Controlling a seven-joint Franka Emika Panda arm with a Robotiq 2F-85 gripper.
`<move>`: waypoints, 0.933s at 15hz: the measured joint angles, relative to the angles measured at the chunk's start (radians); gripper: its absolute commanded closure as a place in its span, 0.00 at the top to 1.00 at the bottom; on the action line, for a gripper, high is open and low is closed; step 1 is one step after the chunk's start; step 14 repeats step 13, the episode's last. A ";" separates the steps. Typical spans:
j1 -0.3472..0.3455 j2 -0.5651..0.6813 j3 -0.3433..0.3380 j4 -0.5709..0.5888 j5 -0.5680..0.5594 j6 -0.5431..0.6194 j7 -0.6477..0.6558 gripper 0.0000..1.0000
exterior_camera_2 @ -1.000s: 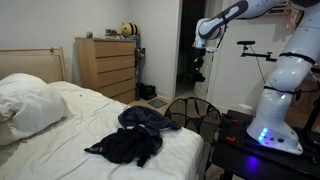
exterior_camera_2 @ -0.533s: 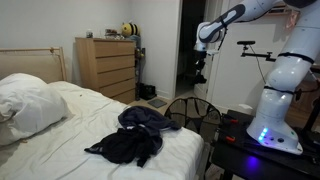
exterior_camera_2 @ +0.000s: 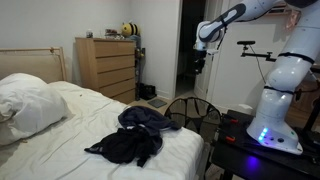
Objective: Pick the socks on the bed and put them in the bag
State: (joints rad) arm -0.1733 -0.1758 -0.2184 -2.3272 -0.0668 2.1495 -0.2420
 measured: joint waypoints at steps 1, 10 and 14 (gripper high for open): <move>0.001 -0.005 0.001 0.000 0.000 0.000 -0.007 0.94; 0.008 -0.028 0.003 0.000 0.000 0.000 -0.013 1.00; 0.011 -0.028 0.003 0.000 0.000 0.000 -0.013 1.00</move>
